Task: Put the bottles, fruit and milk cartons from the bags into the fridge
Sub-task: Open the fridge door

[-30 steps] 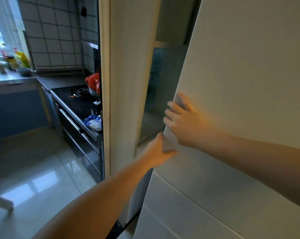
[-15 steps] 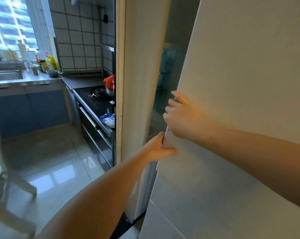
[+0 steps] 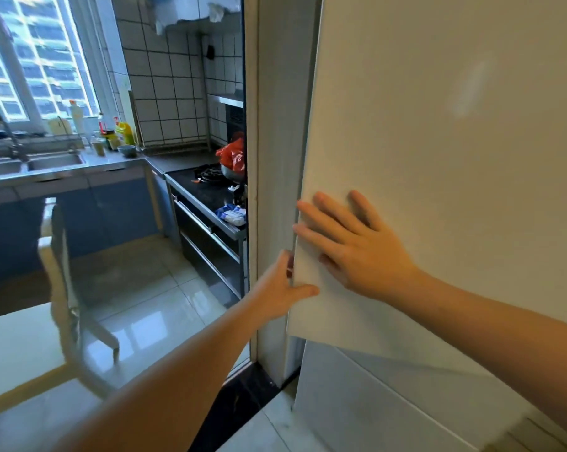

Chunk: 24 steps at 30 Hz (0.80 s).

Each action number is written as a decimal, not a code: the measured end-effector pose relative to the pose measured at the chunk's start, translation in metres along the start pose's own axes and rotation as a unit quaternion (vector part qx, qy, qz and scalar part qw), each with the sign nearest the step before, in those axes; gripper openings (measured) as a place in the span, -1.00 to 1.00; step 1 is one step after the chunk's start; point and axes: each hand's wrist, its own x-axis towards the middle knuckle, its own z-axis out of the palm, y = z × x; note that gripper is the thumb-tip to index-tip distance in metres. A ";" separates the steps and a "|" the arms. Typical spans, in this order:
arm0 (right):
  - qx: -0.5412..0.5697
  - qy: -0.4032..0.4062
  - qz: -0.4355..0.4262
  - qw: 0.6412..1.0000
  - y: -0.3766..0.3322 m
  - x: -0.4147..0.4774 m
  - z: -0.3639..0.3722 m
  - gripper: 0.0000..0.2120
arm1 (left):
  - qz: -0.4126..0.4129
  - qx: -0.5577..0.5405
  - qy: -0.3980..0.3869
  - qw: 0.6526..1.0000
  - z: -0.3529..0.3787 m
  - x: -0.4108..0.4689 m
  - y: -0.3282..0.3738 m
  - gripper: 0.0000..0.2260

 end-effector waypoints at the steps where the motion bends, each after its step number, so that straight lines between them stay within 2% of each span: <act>1: 0.003 0.015 0.015 1.000 -0.010 -0.013 -0.011 -0.43 | 0.002 0.003 0.002 1.000 0.001 -0.017 0.000 -0.45; 5: 0.003 0.039 0.063 0.997 -0.045 -0.057 -0.057 -0.44 | 0.020 0.015 0.001 1.000 0.005 -0.082 0.008 -0.45; 9: 0.033 0.000 0.117 0.993 -0.078 -0.097 -0.103 -0.28 | 0.040 0.057 -0.017 0.997 0.013 -0.140 0.023 -0.51; 12: 0.117 -0.018 0.180 0.977 -0.105 -0.128 -0.136 -0.14 | 0.056 0.073 -0.030 0.995 0.024 -0.184 0.032 -0.58; 14: 0.205 -0.016 0.226 0.952 -0.122 -0.150 -0.155 -0.10 | 0.067 0.074 -0.033 0.994 0.036 -0.212 0.036 -0.61; 16: 0.331 0.010 0.284 0.900 -0.139 -0.173 -0.172 -0.15 | 0.085 0.065 -0.026 0.994 0.050 -0.237 0.043 -0.60; 18: 0.437 0.036 0.351 0.828 -0.154 -0.193 -0.191 -0.20 | 0.103 0.048 -0.020 0.993 0.065 -0.259 0.051 -0.59; 24: 0.595 0.084 0.483 0.637 -0.183 -0.252 -0.247 -0.26 | 0.138 -0.011 -0.004 0.990 0.121 -0.323 0.069 -0.36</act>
